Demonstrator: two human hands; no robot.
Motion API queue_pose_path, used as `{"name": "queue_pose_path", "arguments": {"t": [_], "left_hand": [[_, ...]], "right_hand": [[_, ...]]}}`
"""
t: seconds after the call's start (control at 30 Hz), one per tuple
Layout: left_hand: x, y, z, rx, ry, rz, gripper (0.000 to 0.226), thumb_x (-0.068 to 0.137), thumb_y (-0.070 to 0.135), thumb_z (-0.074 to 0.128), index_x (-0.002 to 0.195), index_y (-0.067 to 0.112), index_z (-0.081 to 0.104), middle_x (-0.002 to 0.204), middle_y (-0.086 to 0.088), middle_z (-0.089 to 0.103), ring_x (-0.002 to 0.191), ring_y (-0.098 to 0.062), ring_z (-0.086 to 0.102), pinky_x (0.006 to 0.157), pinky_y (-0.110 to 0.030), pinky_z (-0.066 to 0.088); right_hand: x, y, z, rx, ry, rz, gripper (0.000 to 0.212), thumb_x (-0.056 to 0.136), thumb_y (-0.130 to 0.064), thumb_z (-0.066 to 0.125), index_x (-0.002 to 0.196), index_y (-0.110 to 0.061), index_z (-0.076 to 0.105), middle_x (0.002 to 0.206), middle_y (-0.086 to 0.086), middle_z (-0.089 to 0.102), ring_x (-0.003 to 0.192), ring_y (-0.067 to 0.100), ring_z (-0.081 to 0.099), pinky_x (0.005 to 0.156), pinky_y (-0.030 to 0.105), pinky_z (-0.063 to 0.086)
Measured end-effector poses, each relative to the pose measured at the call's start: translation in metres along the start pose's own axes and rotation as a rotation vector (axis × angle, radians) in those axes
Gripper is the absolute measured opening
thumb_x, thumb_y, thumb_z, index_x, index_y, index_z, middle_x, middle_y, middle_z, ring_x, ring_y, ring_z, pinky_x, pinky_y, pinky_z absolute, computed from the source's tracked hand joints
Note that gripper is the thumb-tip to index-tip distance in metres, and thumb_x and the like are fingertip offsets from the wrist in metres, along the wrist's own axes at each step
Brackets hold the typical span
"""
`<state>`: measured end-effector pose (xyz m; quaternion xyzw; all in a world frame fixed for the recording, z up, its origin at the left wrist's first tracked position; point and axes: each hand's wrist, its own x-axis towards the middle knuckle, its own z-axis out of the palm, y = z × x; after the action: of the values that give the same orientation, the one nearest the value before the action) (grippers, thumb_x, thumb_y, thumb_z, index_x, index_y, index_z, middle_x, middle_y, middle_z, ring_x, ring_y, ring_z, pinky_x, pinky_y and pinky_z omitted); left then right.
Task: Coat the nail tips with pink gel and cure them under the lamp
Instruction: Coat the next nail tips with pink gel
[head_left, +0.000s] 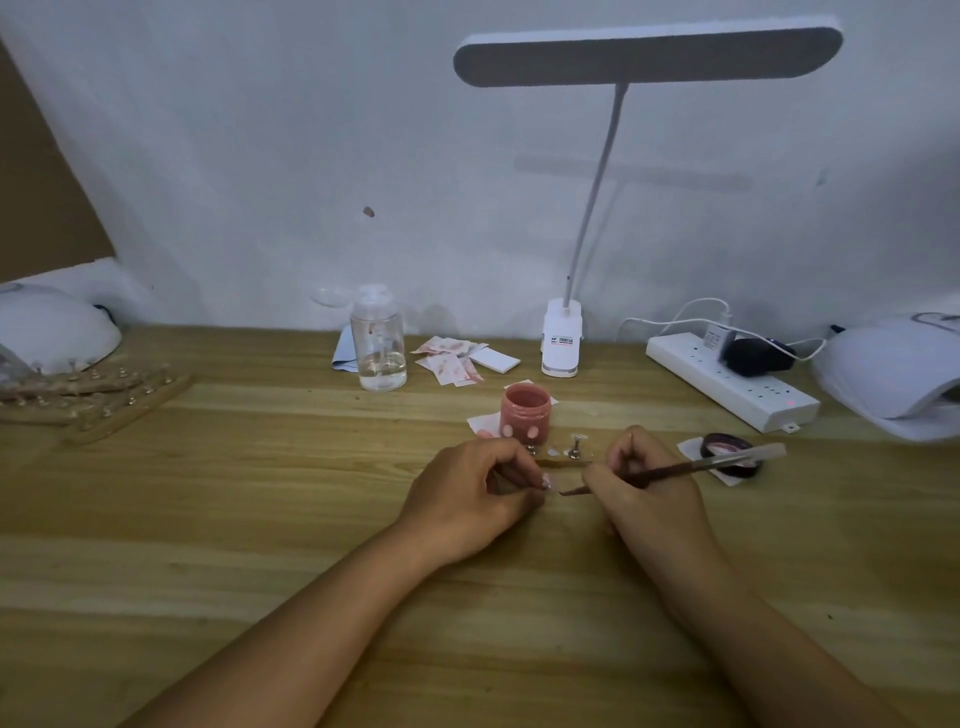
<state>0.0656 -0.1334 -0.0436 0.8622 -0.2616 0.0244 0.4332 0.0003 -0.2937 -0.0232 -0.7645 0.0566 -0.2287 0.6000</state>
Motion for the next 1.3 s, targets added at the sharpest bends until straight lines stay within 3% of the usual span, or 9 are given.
{"name": "queue_pose_path", "arguments": {"t": [0.2, 0.37, 0.53, 0.7, 0.83, 0.97, 1.07, 1.2, 1.3], "left_hand": [[-0.001, -0.001, -0.001, 0.026, -0.005, 0.032, 0.025, 0.079, 0.029, 0.078, 0.072, 0.046, 0.062, 0.08, 0.026, 0.068, 0.063, 0.01, 0.053, 0.063, -0.023, 0.039], [-0.002, 0.0, -0.001, 0.065, -0.002, 0.046, 0.022, 0.079, 0.033, 0.076, 0.075, 0.048, 0.061, 0.085, 0.022, 0.067, 0.066, 0.006, 0.054, 0.064, -0.026, 0.045], [-0.005, 0.002, -0.002, 0.133, 0.014, 0.101, 0.015, 0.08, 0.033, 0.075, 0.081, 0.042, 0.062, 0.084, 0.035, 0.057, 0.07, 0.005, 0.054, 0.059, -0.022, 0.037], [-0.007, 0.005, -0.002, 0.163, 0.023, 0.137, 0.018, 0.08, 0.031, 0.073, 0.081, 0.042, 0.059, 0.08, 0.025, 0.056, 0.071, 0.007, 0.053, 0.06, -0.024, 0.038], [-0.008, 0.005, -0.002, 0.166, 0.017, 0.154, 0.015, 0.081, 0.031, 0.073, 0.082, 0.038, 0.06, 0.082, 0.023, 0.056, 0.073, 0.008, 0.051, 0.062, -0.025, 0.041], [-0.007, 0.005, -0.002, 0.172, 0.015, 0.154, 0.013, 0.081, 0.03, 0.073, 0.085, 0.035, 0.062, 0.083, 0.023, 0.057, 0.075, 0.009, 0.051, 0.061, -0.024, 0.039], [-0.007, 0.006, -0.003, 0.174, 0.012, 0.148, 0.018, 0.081, 0.031, 0.073, 0.081, 0.041, 0.058, 0.082, 0.025, 0.056, 0.075, 0.009, 0.051, 0.059, -0.022, 0.035], [-0.008, 0.006, -0.002, 0.168, 0.013, 0.155, 0.019, 0.081, 0.032, 0.072, 0.082, 0.04, 0.055, 0.084, 0.023, 0.057, 0.076, 0.008, 0.051, 0.06, -0.024, 0.036], [-0.008, 0.006, -0.002, 0.172, 0.012, 0.153, 0.018, 0.081, 0.031, 0.072, 0.084, 0.039, 0.056, 0.086, 0.022, 0.058, 0.078, 0.008, 0.051, 0.061, -0.024, 0.038]], "right_hand": [[-0.003, 0.0, 0.002, 0.055, -0.036, 0.016, 0.022, 0.088, -0.006, 0.066, 0.073, -0.001, 0.05, 0.052, 0.005, 0.056, 0.043, 0.003, 0.046, 0.048, 0.016, 0.038], [0.0, 0.004, -0.001, 0.046, 0.096, 0.066, 0.023, 0.086, -0.007, 0.064, 0.07, -0.009, 0.048, 0.048, 0.005, 0.053, 0.042, 0.01, 0.045, 0.052, 0.028, 0.035], [-0.004, -0.003, -0.001, 0.132, 0.029, 0.062, 0.023, 0.091, -0.012, 0.064, 0.081, 0.001, 0.048, 0.051, 0.009, 0.059, 0.04, 0.008, 0.049, 0.041, 0.018, 0.04], [-0.003, 0.001, -0.003, -0.06, 0.089, 0.061, 0.018, 0.088, -0.012, 0.064, 0.077, -0.005, 0.051, 0.047, 0.005, 0.057, 0.045, 0.009, 0.052, 0.057, 0.029, 0.044], [-0.005, -0.006, -0.002, 0.101, 0.029, 0.08, 0.021, 0.09, -0.009, 0.063, 0.08, 0.002, 0.048, 0.047, 0.006, 0.057, 0.041, 0.011, 0.047, 0.042, 0.021, 0.039], [-0.004, -0.002, -0.001, -0.062, 0.054, 0.041, 0.017, 0.087, -0.007, 0.064, 0.079, 0.001, 0.051, 0.049, 0.005, 0.057, 0.042, 0.007, 0.052, 0.048, 0.019, 0.042], [-0.004, -0.002, -0.004, -0.029, 0.096, 0.05, 0.016, 0.087, -0.007, 0.063, 0.08, 0.0, 0.051, 0.05, 0.005, 0.056, 0.044, 0.008, 0.052, 0.054, 0.024, 0.044], [-0.006, -0.006, -0.002, 0.123, 0.05, 0.041, 0.023, 0.091, -0.01, 0.063, 0.078, 0.0, 0.047, 0.048, 0.006, 0.056, 0.041, 0.011, 0.044, 0.041, 0.021, 0.035], [-0.004, -0.001, -0.001, 0.006, 0.062, 0.019, 0.021, 0.089, -0.011, 0.065, 0.076, -0.003, 0.049, 0.046, 0.005, 0.056, 0.041, 0.009, 0.049, 0.046, 0.019, 0.04]]}}
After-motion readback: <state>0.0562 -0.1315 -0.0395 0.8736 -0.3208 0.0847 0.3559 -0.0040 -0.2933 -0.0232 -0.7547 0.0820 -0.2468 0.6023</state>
